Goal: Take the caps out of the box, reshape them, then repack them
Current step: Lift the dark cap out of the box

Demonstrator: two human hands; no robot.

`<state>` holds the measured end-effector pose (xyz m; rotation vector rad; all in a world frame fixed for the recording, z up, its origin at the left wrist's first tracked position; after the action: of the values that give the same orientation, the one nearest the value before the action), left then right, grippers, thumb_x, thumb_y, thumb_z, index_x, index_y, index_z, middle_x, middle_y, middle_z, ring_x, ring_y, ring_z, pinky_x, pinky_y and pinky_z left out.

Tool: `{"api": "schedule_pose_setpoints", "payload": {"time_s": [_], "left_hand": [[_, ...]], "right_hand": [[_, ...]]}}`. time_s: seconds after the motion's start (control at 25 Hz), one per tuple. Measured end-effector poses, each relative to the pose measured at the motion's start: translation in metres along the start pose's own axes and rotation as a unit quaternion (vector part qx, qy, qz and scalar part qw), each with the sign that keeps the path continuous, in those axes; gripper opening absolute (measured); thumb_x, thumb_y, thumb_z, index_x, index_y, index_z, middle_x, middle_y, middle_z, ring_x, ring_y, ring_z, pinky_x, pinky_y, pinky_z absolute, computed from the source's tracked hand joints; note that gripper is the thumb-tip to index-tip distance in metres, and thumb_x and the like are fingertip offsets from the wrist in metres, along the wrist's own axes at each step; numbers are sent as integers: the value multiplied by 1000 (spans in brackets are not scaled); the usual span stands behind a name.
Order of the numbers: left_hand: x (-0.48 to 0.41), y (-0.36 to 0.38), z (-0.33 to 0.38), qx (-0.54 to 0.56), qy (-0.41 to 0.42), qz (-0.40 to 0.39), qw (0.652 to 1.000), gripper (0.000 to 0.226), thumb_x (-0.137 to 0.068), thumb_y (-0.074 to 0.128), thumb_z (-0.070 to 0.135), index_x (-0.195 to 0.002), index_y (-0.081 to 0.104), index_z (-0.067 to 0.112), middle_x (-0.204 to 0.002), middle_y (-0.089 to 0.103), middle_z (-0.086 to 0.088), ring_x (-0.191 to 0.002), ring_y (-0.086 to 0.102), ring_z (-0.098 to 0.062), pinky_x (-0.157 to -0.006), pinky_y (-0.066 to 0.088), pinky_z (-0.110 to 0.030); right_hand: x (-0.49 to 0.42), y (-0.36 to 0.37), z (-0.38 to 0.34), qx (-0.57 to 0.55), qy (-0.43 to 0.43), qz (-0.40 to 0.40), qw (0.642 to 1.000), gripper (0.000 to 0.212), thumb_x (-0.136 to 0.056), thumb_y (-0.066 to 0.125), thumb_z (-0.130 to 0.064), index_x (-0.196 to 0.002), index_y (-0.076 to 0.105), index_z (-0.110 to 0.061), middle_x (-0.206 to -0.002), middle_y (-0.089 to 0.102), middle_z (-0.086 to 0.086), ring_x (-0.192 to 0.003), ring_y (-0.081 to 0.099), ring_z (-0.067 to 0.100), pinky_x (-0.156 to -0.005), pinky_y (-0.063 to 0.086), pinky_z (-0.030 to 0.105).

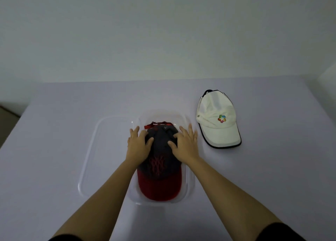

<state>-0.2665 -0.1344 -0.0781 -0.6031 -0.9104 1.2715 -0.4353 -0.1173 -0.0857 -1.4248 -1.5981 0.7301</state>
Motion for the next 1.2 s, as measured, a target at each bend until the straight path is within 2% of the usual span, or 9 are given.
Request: {"api": "schedule_pose_setpoints", "payload": {"time_s": [0.12, 0.2, 0.28, 0.44, 0.72, 0.84, 0.96, 1.12, 1.2], "left_hand": [[13, -11, 14, 32, 42, 27, 998, 25, -97, 44, 29, -108, 52, 8, -135, 48, -12, -135, 34, -33, -112, 25, -49], [28, -21, 22, 133, 49, 27, 990, 16, -98, 42, 29, -99, 46, 13, -97, 59, -2, -97, 57, -26, -81, 46, -31], [40, -32, 28, 163, 62, 43, 984, 16, -98, 41, 29, -92, 40, 14, -75, 53, 6, -70, 55, -18, -57, 39, -20], [49, -50, 32, 184, 79, 99, 975, 12, -97, 43, 28, -95, 39, 17, -76, 52, 11, -68, 53, -5, -55, 38, -17], [55, -76, 43, 208, 112, 153, 959, 13, -98, 42, 23, -105, 46, 13, -93, 57, 5, -80, 55, -8, -65, 40, -13], [56, -81, 46, 186, 105, 151, 965, 11, -97, 45, 26, -97, 45, 16, -79, 55, 11, -70, 53, -3, -59, 39, -14], [51, -83, 43, 169, 98, 156, 968, 16, -94, 52, 26, -102, 56, 12, -90, 59, 8, -80, 55, -7, -73, 43, -17], [46, -68, 32, 226, 53, 106, 967, 19, -93, 52, 30, -82, 52, 15, -86, 59, -1, -75, 52, -8, -67, 40, -18], [48, -60, 28, 252, 36, 80, 964, 22, -95, 49, 32, -79, 45, 18, -75, 53, 1, -65, 48, -10, -61, 39, -21]], "right_hand": [[6, -18, 2, -88, 5, 62, 994, 19, -96, 45, -22, -101, 57, -10, -134, 51, 8, -139, 26, 31, -116, 17, 46], [15, -27, -2, -148, -11, 83, 985, 16, -97, 42, -18, -93, 53, -7, -107, 57, 7, -111, 47, 29, -91, 40, 34], [28, -35, -7, -193, -27, 96, 976, 15, -99, 38, -21, -91, 47, -12, -89, 53, 2, -86, 49, 20, -68, 37, 24], [39, -43, -15, -261, -68, 134, 954, 12, -99, 38, -29, -90, 42, -22, -75, 52, -3, -64, 48, 11, -57, 33, 17], [47, -76, -29, -320, -121, 200, 918, 11, -94, 53, -25, -94, 57, -15, -117, 64, 0, -100, 58, 12, -81, 48, 19], [46, -76, -24, -360, -78, 186, 911, 10, -95, 50, -24, -90, 50, -16, -88, 64, -4, -75, 57, 4, -64, 44, 12], [43, -73, -20, -361, -56, 163, 916, 12, -95, 50, -26, -88, 49, -17, -74, 56, -11, -65, 53, 3, -58, 40, 12], [38, -51, -11, -367, -22, 103, 924, 10, -89, 60, -27, -84, 53, -22, -123, 46, 3, -117, 43, 10, -97, 40, 27], [38, -37, -2, -426, 27, 43, 903, 19, -85, 62, -35, -98, 51, -27, -135, 39, 3, -125, 41, 13, -102, 40, 31]]}}
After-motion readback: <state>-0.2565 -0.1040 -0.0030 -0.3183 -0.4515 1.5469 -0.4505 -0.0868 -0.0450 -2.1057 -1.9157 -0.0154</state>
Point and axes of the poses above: each hand's wrist, its own x-axis away from the middle knuckle, its own y-axis out of the palm, z = x × y, the point moved 10 cm from there along -x, towards the middle knuckle
